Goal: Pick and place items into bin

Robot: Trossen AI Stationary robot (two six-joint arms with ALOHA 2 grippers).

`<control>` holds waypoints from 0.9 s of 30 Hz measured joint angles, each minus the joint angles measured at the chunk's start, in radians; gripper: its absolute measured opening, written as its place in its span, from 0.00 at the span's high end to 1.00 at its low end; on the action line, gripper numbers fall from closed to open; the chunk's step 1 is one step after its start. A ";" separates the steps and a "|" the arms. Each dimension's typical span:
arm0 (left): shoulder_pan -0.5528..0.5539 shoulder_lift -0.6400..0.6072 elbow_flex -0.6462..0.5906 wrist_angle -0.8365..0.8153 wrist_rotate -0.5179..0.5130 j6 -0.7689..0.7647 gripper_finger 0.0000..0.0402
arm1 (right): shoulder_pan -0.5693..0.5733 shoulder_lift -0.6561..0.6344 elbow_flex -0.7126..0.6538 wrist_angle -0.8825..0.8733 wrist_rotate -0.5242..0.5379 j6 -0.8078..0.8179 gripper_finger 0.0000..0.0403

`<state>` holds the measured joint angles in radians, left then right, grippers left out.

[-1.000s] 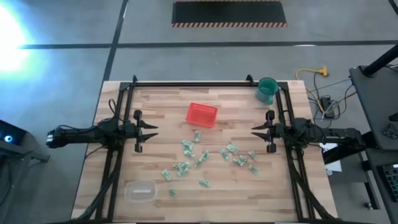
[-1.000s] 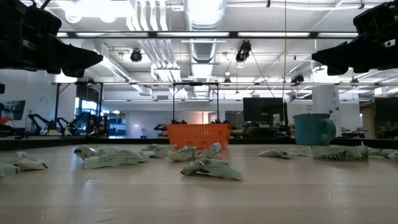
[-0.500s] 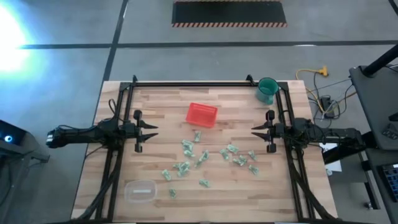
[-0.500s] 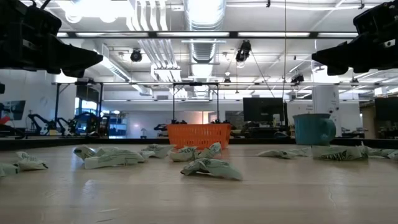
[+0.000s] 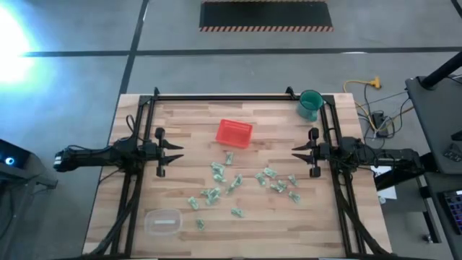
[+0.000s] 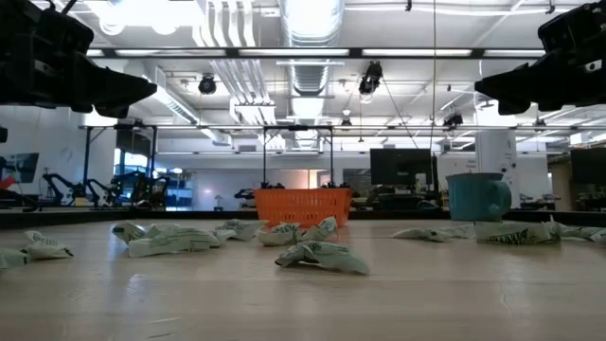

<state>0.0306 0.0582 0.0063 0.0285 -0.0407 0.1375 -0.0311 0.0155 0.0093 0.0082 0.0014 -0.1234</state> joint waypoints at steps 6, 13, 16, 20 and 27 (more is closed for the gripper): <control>0.000 0.000 0.000 0.000 0.000 0.000 0.73 | 0.000 0.000 0.000 0.002 -0.001 0.077 0.82; 0.000 0.000 0.000 0.037 0.000 0.000 0.73 | 0.000 0.000 0.000 0.006 -0.001 0.276 0.82; 0.000 0.000 0.000 0.064 0.000 0.000 0.73 | 0.000 0.000 0.000 0.006 0.000 0.281 0.82; 0.000 0.000 0.000 0.096 0.000 0.000 0.73 | 0.000 0.000 0.000 -0.001 0.000 0.278 0.82; 0.000 0.000 0.000 0.105 0.000 0.000 0.73 | 0.000 0.000 0.000 -0.001 0.000 0.297 0.82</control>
<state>0.0305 0.0582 0.0063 0.1338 -0.0406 0.1376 -0.0311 0.0158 0.0093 0.0071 0.0017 0.1733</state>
